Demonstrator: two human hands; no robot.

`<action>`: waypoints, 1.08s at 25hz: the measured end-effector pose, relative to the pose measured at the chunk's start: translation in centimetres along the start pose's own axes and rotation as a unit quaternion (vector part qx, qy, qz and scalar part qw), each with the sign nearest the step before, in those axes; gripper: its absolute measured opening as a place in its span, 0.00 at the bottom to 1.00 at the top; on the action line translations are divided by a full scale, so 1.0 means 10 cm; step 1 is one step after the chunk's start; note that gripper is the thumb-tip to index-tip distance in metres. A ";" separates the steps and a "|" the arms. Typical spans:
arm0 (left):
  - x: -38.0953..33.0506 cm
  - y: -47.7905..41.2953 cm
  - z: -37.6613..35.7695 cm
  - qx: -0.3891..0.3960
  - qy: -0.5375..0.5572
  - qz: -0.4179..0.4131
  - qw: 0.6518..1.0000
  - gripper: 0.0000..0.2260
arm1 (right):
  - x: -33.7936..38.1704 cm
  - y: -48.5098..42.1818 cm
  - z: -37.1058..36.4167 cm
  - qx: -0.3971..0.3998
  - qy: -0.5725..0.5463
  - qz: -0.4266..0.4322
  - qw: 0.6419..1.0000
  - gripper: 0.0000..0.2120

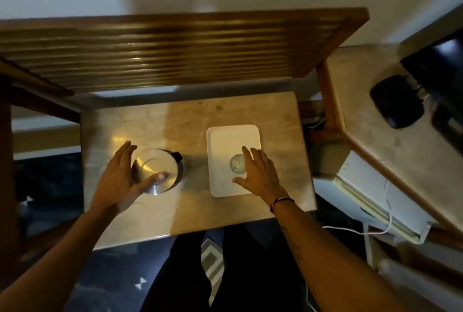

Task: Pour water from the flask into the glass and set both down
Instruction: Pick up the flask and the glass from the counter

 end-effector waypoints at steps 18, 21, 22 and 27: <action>0.90 0.08 -0.58 -0.085 0.141 0.084 0.983 0.30 | 0.00 -0.34 -0.65 -0.085 -0.231 -0.114 0.963 0.35; 0.75 0.04 -0.65 -0.073 0.192 0.079 0.975 0.12 | -0.01 -0.21 -0.58 -0.127 -0.292 -0.134 0.938 0.33; 0.64 0.01 -0.65 -0.078 0.218 0.077 0.970 0.10 | -0.01 -0.16 -0.53 -0.141 -0.306 -0.135 0.932 0.32; 0.00 0.14 -0.38 -0.120 0.305 0.089 0.940 0.08 | -0.05 0.16 -0.05 -0.217 -0.377 -0.107 0.894 0.36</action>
Point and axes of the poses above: each hand's wrist, its own y-axis away from the middle knuckle, its own z-axis out of the back of the hand, x = y × z, the point moved 4 cm from there along -y, towards the middle knuckle, and after that the axes turned 9 degrees about y, right-handed, at the moved point
